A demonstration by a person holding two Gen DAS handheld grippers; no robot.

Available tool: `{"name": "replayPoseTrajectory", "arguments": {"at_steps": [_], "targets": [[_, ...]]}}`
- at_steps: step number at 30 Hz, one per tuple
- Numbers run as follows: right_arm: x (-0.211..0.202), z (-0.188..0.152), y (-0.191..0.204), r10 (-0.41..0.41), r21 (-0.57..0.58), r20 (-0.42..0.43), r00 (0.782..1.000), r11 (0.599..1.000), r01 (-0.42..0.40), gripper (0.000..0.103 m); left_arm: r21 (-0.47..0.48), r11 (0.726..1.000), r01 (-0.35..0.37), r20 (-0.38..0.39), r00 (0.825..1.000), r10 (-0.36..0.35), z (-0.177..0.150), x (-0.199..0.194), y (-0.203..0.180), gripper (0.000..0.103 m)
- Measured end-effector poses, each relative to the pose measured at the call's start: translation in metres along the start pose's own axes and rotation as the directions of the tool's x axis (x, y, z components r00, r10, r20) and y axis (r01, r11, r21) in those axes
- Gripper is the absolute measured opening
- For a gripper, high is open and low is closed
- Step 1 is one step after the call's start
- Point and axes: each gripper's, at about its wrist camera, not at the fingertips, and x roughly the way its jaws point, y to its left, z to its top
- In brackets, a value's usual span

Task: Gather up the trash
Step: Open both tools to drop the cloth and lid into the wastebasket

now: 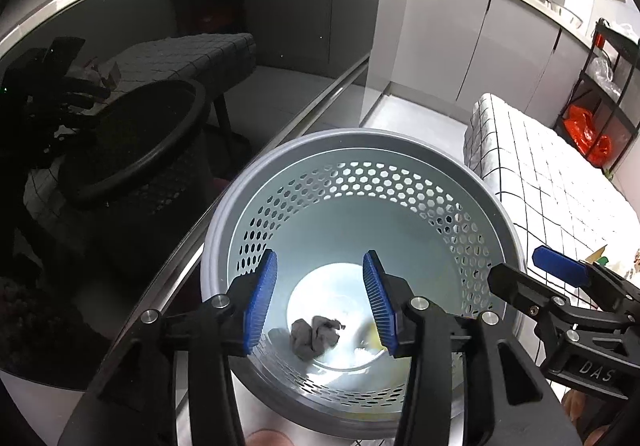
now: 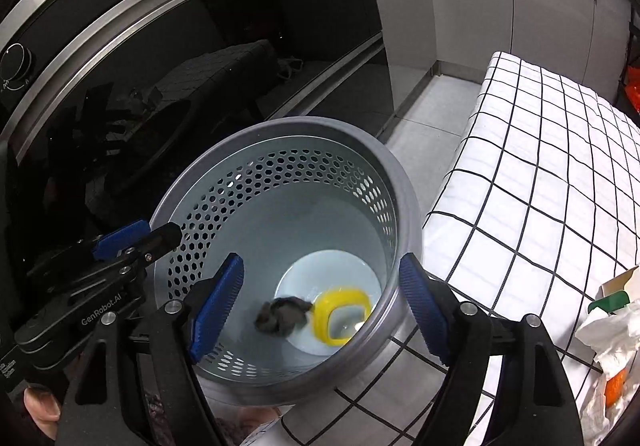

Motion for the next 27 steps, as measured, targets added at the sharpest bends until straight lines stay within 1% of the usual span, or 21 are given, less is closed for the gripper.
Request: {"name": "replayPoseTrajectory", "arguments": {"at_steps": [15, 21, 27], "targets": [[-0.009, -0.003, -0.001, -0.015, 0.003, 0.018, 1.000, 1.000, 0.015, 0.077, 0.005, 1.000, 0.003, 0.010, 1.000, -0.003, -0.001, -0.002, -0.001, 0.044], [-0.022, -0.009, -0.005, -0.028, 0.014, 0.036, 0.999, 1.000, 0.028, 0.077, 0.015, 1.000, 0.004, 0.030, 1.000, -0.005, -0.001, -0.009, -0.007, 0.044], [-0.044, -0.024, -0.015, -0.052, 0.047, 0.066, 0.996, 0.998, 0.049, 0.077, 0.039, 0.999, 0.032, 0.045, 0.998, -0.034, -0.002, -0.016, -0.018, 0.044]]}}
